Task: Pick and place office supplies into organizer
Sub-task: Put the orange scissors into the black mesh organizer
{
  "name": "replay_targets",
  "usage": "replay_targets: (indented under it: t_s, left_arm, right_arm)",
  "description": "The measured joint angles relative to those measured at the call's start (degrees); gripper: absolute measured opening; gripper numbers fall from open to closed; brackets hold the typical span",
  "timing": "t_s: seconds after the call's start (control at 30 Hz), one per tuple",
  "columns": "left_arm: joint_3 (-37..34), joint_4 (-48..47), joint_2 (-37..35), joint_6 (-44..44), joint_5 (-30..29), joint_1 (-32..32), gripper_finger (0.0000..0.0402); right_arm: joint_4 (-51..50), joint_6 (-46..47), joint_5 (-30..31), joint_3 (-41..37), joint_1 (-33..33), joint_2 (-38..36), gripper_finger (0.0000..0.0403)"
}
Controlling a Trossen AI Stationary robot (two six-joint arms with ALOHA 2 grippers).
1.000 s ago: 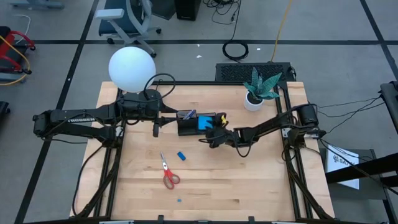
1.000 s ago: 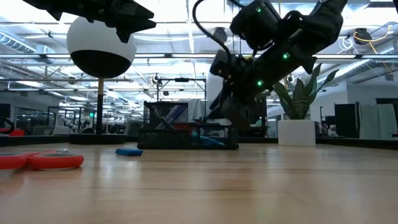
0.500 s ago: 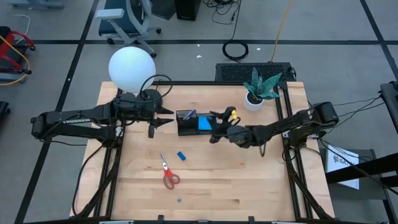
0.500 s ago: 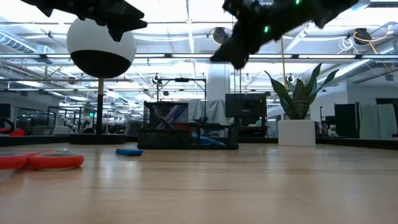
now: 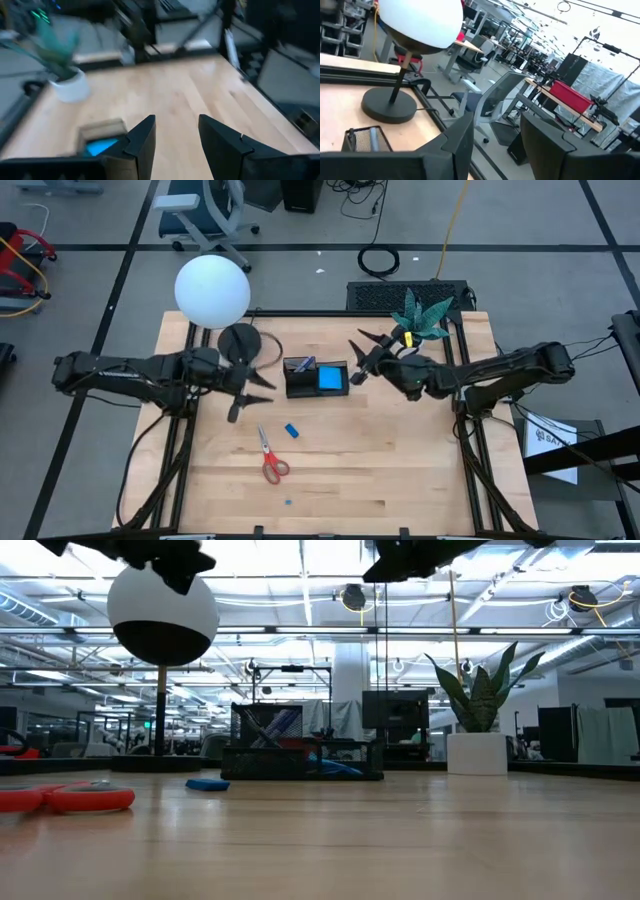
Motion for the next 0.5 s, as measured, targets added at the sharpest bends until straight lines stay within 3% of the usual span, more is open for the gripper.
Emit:
replay_targets:
  t_s: [0.23, 0.5]
  left_arm:
    - [-0.02, -11.92, 1.14, 2.63, -6.84, -8.67, 0.0159]
    - [1.44, -15.38, 8.17, 1.23, -7.95, -19.07, 0.0159]
  right_arm:
    - [-6.21, 1.72, -0.09, 0.0, 0.46, -1.72, 0.0155]
    - [-6.59, 2.07, -0.07, 0.0, 0.44, -1.76, 0.0155]
